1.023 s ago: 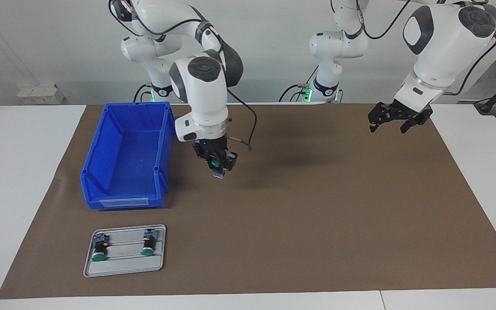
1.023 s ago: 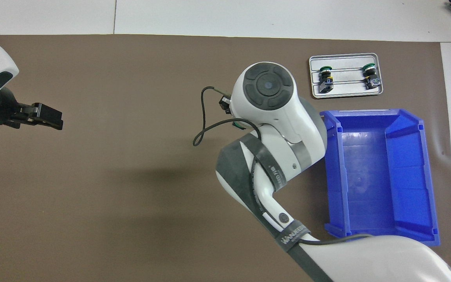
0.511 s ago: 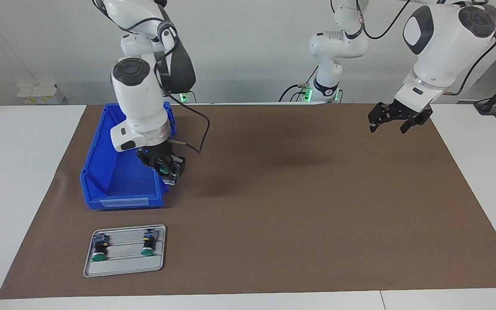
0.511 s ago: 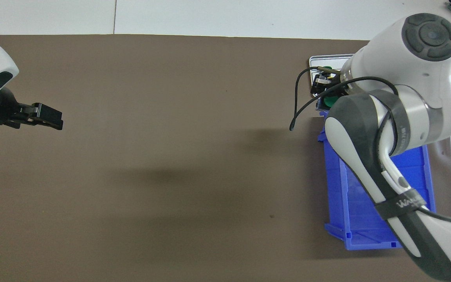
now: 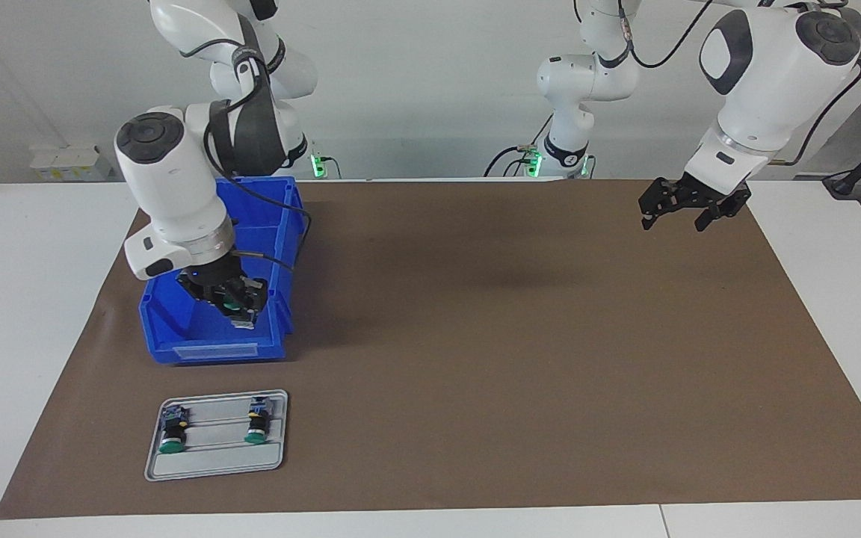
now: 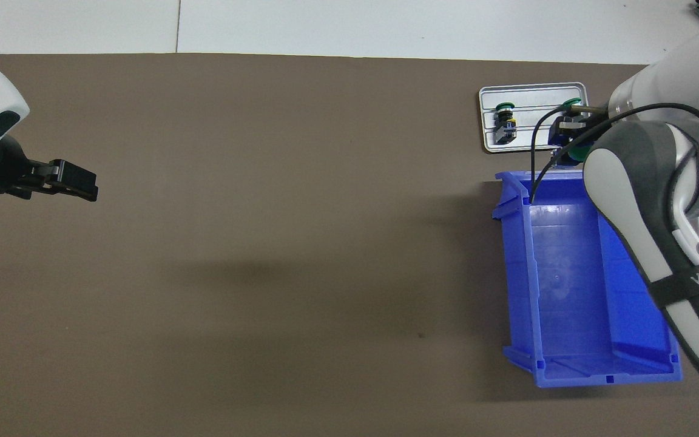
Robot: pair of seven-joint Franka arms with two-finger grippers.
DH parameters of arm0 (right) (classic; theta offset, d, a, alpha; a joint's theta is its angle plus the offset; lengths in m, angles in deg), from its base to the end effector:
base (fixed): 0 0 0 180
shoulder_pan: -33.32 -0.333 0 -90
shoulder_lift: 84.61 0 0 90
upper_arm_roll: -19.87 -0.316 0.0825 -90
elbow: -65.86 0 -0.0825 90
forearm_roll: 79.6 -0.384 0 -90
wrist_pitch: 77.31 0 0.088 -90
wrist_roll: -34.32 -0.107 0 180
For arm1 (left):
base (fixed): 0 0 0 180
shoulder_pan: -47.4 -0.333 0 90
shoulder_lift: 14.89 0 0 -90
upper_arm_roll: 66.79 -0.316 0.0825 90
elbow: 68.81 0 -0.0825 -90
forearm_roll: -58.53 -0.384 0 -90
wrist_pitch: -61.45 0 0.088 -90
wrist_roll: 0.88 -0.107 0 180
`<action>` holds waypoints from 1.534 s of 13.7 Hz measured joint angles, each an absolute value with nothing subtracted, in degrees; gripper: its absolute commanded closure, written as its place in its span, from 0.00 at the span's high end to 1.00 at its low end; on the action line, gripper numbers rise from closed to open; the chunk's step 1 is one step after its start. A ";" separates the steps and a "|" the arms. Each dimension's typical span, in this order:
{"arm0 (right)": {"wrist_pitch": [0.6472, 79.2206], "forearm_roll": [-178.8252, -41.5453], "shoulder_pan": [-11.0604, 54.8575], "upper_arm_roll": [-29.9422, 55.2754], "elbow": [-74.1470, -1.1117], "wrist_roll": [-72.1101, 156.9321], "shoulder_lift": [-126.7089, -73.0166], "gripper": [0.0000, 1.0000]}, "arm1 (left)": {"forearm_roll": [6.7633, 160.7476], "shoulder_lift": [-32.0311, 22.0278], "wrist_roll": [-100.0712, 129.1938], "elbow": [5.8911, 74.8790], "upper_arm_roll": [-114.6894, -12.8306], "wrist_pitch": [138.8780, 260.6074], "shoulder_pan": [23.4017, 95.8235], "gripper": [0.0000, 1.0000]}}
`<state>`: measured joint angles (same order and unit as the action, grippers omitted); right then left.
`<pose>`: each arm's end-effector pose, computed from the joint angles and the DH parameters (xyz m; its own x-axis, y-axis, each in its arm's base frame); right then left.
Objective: Place and press button with both arms
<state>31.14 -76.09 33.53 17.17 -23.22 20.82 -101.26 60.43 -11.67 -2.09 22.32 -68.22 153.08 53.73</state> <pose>0.6542 0.0206 0.4850 0.9831 -0.1743 0.0567 -0.1764 -0.9838 0.0331 0.5697 -0.0527 0.5860 0.9933 -0.1054 -0.0468 -0.1039 -0.9941 0.0327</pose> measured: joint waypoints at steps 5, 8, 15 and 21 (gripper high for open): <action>32.29 -77.01 36.24 17.13 -29.45 27.57 -100.02 0.00 | 60.43 -11.67 -2.09 22.33 -68.22 153.08 53.73 1.00; 36.11 -78.16 38.41 17.15 -33.59 32.49 -99.52 0.00 | 60.43 -11.67 -2.09 22.34 -68.21 153.09 53.73 1.00; 48.57 -78.40 38.66 16.83 -44.23 32.86 -99.47 0.00 | 60.44 -11.68 -2.09 22.34 -68.23 153.10 53.73 1.00; 51.65 -78.44 38.64 16.70 -46.81 32.66 -99.41 0.83 | 60.44 -11.68 -2.09 22.35 -68.22 153.10 53.73 1.00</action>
<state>51.65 -78.44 38.64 16.70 -46.81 32.66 -99.41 60.44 -11.68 -2.09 22.35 -68.22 153.10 53.73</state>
